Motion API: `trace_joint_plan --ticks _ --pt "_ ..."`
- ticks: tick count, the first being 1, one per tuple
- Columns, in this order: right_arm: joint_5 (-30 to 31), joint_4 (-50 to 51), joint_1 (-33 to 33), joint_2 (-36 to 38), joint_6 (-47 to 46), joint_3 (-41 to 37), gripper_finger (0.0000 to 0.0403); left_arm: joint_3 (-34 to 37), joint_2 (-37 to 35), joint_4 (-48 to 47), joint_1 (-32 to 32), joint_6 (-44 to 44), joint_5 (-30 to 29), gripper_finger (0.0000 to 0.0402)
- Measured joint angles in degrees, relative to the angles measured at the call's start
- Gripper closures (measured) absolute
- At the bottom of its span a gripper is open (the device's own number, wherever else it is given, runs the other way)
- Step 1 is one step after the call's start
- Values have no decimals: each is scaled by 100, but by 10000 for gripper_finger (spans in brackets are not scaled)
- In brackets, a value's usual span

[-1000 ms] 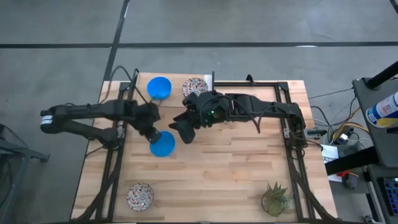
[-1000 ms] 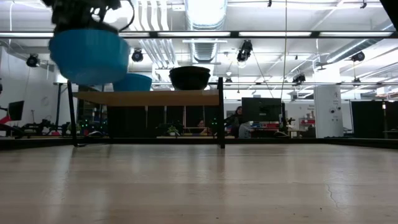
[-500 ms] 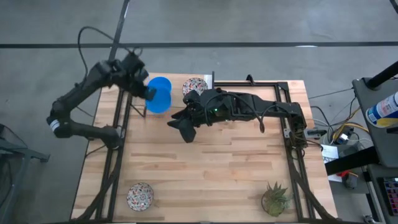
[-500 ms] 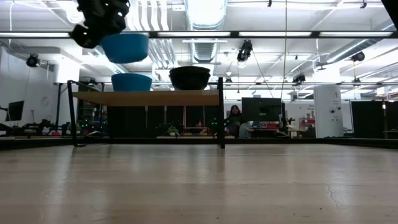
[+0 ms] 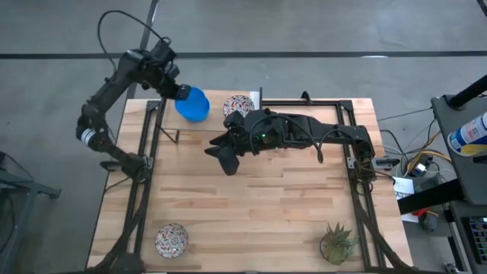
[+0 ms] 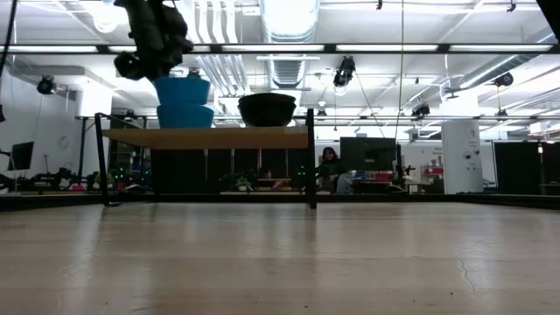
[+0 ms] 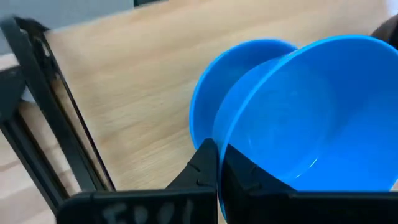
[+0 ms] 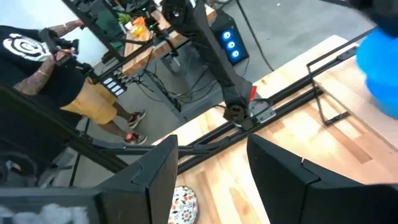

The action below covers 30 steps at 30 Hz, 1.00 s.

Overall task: Pick & Place Mini bowls
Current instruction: Stack the blue bowl on top of the blue bowls on the shelf

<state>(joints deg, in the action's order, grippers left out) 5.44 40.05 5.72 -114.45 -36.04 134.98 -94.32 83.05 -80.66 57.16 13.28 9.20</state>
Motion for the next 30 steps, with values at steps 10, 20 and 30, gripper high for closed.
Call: trace_joint_plan --ticks 10,20,30 --pt "74 0 2 -2 178 -4 216 275 308 314 -10 -208 -33 400" --pt "72 0 2 -4 233 -9 216 445 308 485 -12 -492 -147 351" --pt "71 0 2 -4 268 -9 216 337 -40 473 -14 -615 -103 279"
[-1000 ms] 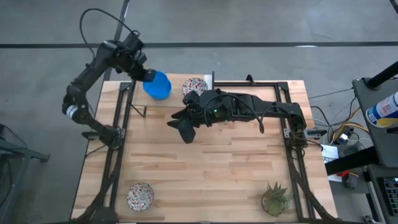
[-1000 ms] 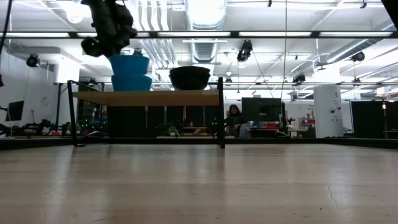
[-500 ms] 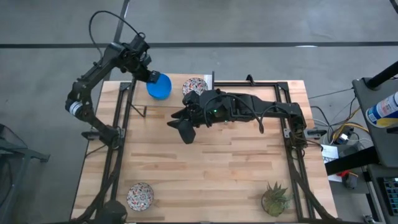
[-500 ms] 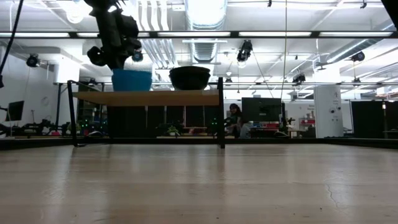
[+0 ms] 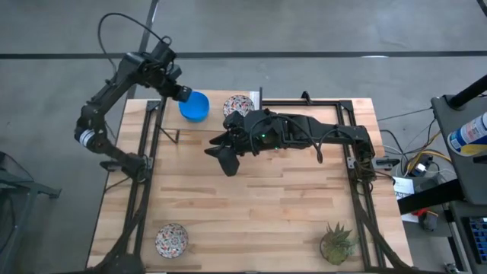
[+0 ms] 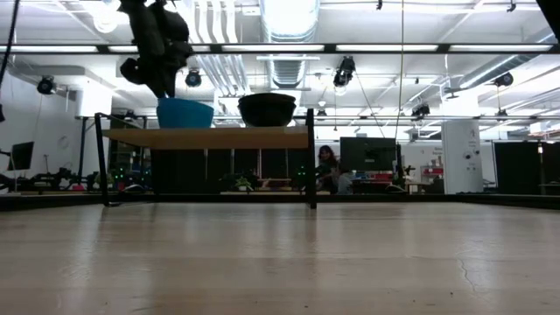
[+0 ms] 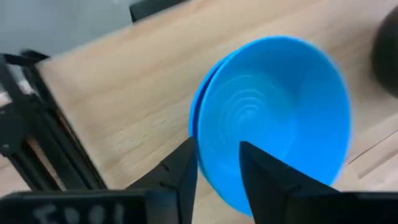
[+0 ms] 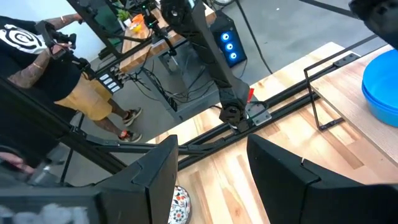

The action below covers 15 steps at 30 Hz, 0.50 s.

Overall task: Pick & Place Mini bowls
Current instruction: Stack the blue bowl on top of the blue bowls on the shelf, then stack the white patterned bowl on top of the white patterned bowls on the shelf

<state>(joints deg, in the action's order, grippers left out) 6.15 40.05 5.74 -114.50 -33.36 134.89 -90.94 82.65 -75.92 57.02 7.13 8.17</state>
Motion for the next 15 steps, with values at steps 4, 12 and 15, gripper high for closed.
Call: trace_joint_plan --ticks 4,12,15 --pt "-2 0 -9 0 0 0 216 -34 -294 -2 -2 27 -17 278" --pt "-1 -1 -11 -2 13 0 216 254 -1231 -539 -140 23 748 278" --pt "30 -7 -13 -2 37 -7 216 634 -1679 -528 -330 210 760 278"
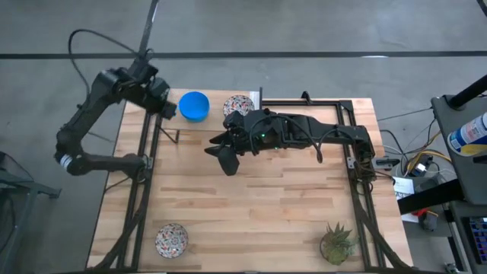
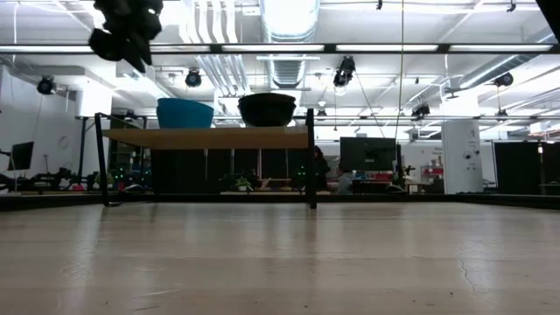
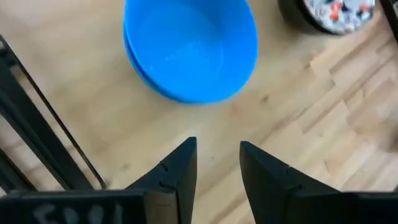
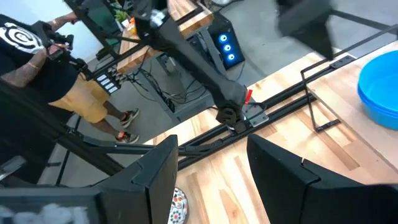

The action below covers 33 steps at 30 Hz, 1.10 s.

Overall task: Pick & Place Mini bowls
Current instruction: Stack the white patterned bowl on top of the white patterned bowls on the shelf

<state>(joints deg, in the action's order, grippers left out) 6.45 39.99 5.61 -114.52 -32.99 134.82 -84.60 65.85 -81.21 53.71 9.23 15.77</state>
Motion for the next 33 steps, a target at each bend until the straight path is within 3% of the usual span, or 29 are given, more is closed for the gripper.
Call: trace_joint_plan --ticks 8,18,23,33 --pt "110 4 0 -7 67 -6 216 1264 -1265 262 -812 462 277 278" --pt "124 3 0 -7 44 -121 216 2511 -2414 689 -2068 1021 1377 278" --pt "124 -8 0 -7 52 -249 216 2849 -2731 692 -2931 1052 1672 278" --pt "121 -7 0 -7 48 -457 216 3450 -2784 1528 -4733 1778 1512 278"
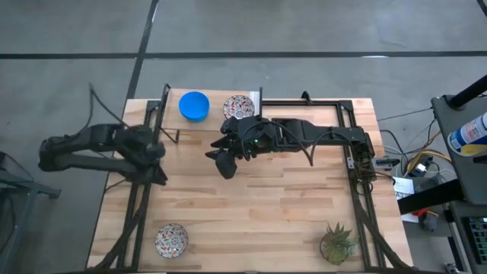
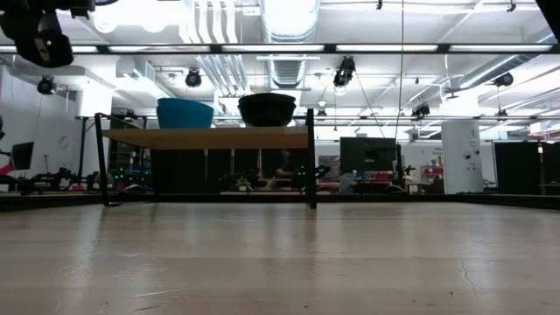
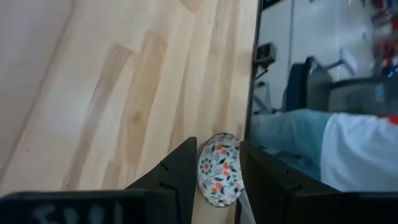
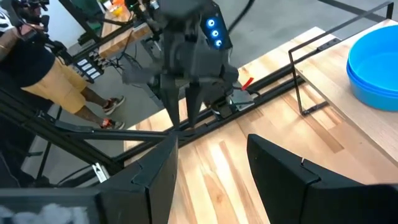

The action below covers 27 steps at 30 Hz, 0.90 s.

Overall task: Pick & Place Mini bowls
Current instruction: Stack the white patterned bowl on top of the white patterned bowls on the shelf

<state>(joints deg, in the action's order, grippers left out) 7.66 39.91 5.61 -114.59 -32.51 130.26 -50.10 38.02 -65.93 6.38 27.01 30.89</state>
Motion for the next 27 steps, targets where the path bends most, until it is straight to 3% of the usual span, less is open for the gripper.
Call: trace_joint_plan --ticks 6,16,19,27 --pt "-4 1 0 0 -3 0 216 495 303 248 -1113 260 -664 278" --pt "-8 33 0 0 16 0 216 1054 1024 1555 -2795 1089 -787 278" --pt "-7 45 -4 0 18 0 216 1128 1293 1520 -3081 1196 -955 278" --pt "-8 57 -2 2 -33 -59 216 1221 1928 2527 -3626 1646 -1005 278"
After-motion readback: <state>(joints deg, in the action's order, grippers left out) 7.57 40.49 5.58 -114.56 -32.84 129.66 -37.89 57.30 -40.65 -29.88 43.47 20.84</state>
